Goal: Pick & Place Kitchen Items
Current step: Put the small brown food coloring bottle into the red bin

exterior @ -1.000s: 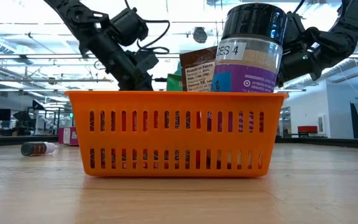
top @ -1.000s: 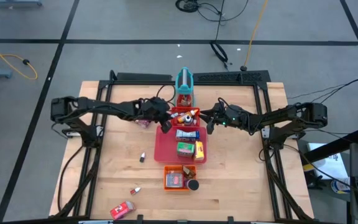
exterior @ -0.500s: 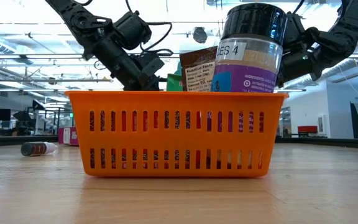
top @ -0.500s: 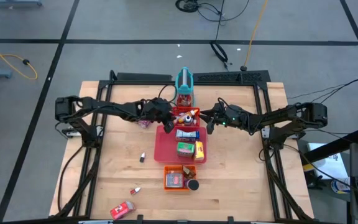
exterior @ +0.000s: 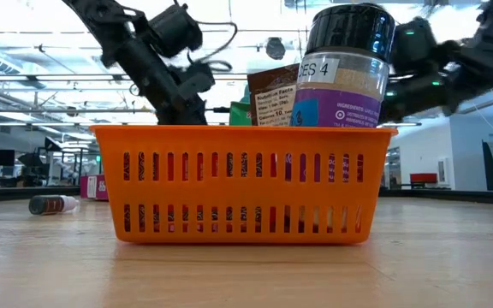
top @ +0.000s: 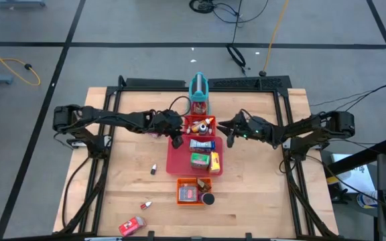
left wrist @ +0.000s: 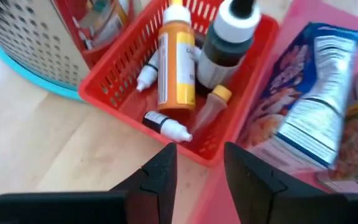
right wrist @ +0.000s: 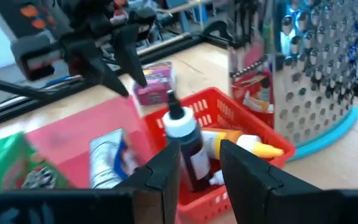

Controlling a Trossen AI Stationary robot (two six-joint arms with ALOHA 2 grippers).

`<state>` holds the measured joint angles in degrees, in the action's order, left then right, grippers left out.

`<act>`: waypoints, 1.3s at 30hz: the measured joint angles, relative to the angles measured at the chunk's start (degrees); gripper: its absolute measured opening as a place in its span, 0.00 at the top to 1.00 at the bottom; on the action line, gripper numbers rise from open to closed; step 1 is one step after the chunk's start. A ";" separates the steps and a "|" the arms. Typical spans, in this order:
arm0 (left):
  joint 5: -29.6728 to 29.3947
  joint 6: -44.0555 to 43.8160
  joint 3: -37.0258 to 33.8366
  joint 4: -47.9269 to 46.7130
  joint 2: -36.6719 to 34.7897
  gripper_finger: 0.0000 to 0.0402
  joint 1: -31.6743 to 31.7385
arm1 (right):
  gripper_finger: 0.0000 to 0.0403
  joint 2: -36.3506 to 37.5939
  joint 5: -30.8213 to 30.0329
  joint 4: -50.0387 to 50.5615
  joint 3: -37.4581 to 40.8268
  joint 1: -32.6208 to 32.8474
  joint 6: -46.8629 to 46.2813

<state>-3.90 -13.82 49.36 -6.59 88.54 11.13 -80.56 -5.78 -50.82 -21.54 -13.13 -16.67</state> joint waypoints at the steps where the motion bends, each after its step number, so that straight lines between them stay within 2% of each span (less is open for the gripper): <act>1: -0.87 0.01 0.00 -0.87 -0.98 0.67 -0.71 | 0.74 0.55 0.04 -1.54 1.36 0.52 0.14; 8: -5.54 0.22 0.00 -6.23 -7.69 0.67 -5.96 | 0.74 5.46 -0.17 -12.97 10.38 5.61 2.38; 11: -8.25 0.20 -0.22 -8.92 -10.63 0.67 -8.20 | 0.74 8.00 -0.31 -14.64 12.35 9.46 5.85; 17: -12.89 -3.24 -4.74 -10.96 -17.56 0.67 -13.26 | 0.78 10.61 -10.33 -14.29 13.99 17.52 11.46; 23: -13.36 -7.93 -11.55 -9.78 -25.99 0.67 -19.09 | 0.83 10.83 -12.22 -14.12 14.36 22.35 14.50; 28: -15.66 -10.90 -15.35 -9.95 -30.70 0.67 -24.90 | 0.86 10.79 -12.44 -13.35 15.09 25.07 14.96; 33: -18.32 -12.87 -17.80 -9.98 -32.10 0.67 -30.56 | 0.88 10.88 -14.09 -14.44 18.37 26.38 12.37; 39: -18.16 -23.57 -19.32 -11.67 -31.96 0.67 -34.33 | 0.88 10.90 -13.90 -14.10 20.59 26.87 6.29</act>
<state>-22.06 -37.39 30.04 -18.26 56.58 -23.20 -69.67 -19.68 -64.91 -0.95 13.74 -10.38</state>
